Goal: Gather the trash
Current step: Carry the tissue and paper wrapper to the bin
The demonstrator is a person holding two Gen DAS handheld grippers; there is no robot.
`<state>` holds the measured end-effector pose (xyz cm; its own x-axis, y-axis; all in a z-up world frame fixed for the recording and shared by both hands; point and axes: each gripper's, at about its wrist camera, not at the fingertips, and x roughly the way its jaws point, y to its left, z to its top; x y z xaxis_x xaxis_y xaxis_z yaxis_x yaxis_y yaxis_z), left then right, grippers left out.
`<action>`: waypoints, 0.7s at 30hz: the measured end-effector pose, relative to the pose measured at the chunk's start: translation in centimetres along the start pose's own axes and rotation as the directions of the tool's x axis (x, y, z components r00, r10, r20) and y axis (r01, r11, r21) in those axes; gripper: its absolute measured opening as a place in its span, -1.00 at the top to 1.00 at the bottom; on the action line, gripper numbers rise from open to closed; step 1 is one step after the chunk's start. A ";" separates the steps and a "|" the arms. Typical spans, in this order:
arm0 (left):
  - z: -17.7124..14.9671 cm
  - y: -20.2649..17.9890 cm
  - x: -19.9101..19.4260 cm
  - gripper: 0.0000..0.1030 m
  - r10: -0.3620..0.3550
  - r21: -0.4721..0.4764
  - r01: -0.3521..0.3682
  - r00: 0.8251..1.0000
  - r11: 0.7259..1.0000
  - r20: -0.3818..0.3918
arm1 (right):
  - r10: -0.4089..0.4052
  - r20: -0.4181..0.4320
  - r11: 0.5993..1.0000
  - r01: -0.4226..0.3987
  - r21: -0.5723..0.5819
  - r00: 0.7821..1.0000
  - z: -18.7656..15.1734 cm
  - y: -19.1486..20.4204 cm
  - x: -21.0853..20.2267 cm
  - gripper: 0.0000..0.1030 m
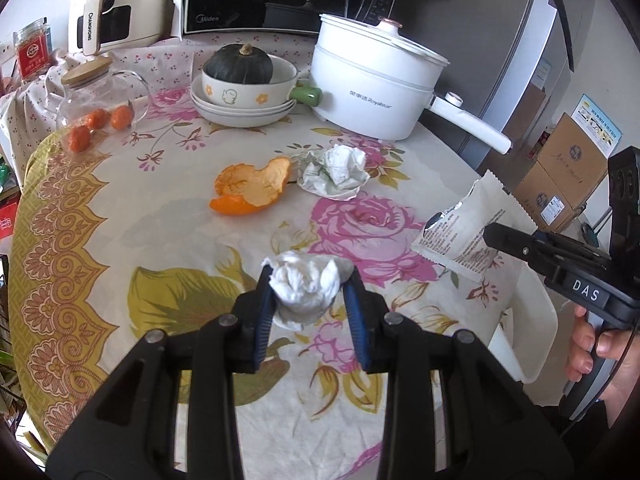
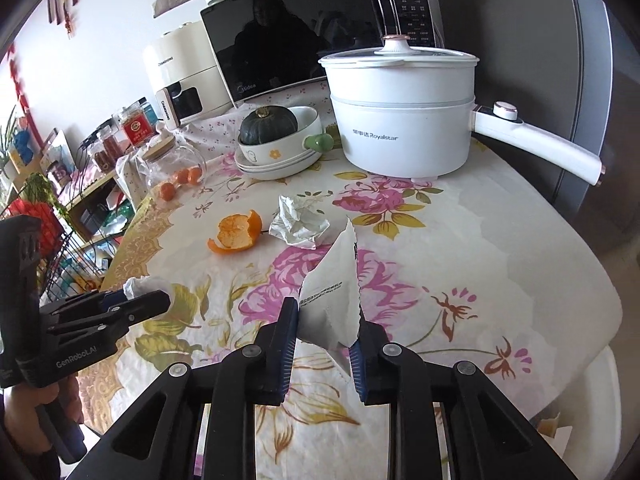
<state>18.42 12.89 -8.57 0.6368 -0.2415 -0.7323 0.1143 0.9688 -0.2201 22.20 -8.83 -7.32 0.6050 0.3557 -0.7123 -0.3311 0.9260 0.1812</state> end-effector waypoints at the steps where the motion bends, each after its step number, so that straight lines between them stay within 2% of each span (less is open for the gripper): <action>1: 0.0 -0.5 0.0 0.31 -0.004 0.006 0.004 1.000 1.000 0.000 | -0.004 0.004 1.000 0.004 -0.002 1.000 -0.1 -0.2 -0.5 0.52; 13: -1.1 -9.1 1.2 0.31 -0.083 0.115 0.084 0.996 0.990 -0.015 | -0.110 0.019 0.994 0.110 0.010 0.994 -2.0 -6.4 -6.8 0.52; 21: -2.8 -15.9 3.0 0.31 -0.170 0.207 0.177 0.984 0.962 -0.053 | -0.185 -0.008 0.979 0.185 0.088 0.983 -4.1 -12.0 -10.0 0.52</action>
<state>16.41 -3.44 -9.07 0.5669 -0.4051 -0.7173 0.3805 0.9011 -0.2081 17.20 -23.97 -5.16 0.6499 0.1771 -0.7391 -0.1481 0.9833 0.1054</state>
